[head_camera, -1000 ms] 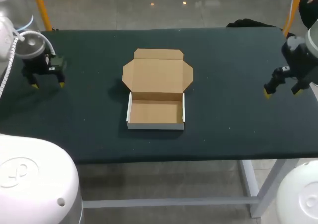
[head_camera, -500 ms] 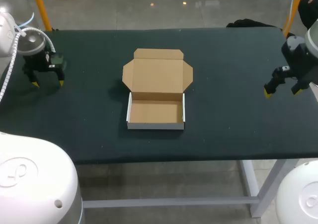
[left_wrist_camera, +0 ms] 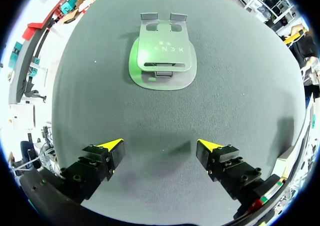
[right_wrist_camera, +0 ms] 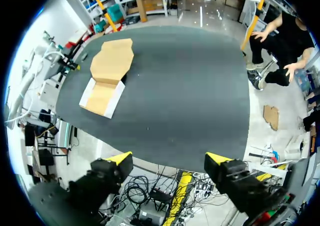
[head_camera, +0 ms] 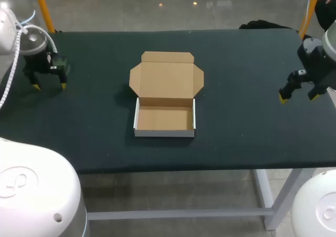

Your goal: Assemble the packaging by folding the flat box into shape, placing the metal phone stand inside, and closing the box properly

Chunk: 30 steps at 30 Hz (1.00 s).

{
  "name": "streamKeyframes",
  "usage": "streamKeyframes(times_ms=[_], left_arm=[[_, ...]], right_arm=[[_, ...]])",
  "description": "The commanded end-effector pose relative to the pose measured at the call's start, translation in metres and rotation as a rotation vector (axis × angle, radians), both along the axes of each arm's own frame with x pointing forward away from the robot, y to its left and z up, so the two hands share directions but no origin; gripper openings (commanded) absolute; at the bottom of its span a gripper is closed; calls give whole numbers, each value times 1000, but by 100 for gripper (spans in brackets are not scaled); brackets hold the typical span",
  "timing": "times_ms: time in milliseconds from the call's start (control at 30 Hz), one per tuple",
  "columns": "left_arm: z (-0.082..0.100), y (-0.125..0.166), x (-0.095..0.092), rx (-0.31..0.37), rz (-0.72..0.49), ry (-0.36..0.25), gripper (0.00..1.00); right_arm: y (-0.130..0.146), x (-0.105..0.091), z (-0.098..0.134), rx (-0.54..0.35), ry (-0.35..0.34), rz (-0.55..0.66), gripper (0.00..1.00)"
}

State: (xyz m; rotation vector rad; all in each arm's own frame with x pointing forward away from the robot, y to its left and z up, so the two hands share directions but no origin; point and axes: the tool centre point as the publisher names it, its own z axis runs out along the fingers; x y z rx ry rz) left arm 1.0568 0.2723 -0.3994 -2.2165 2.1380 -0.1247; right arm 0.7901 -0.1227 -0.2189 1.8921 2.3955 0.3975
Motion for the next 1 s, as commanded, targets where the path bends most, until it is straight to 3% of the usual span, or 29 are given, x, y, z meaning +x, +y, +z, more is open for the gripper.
streamKeyframes(times_ms=[33,1000], left_arm=[[-2,2,7,0,-5,10,100],[-3,13,40,19,-38,7,100]], right_arm=[[0,-1,1,-2,2,0,100],[0,-1,1,-2,2,0,100]])
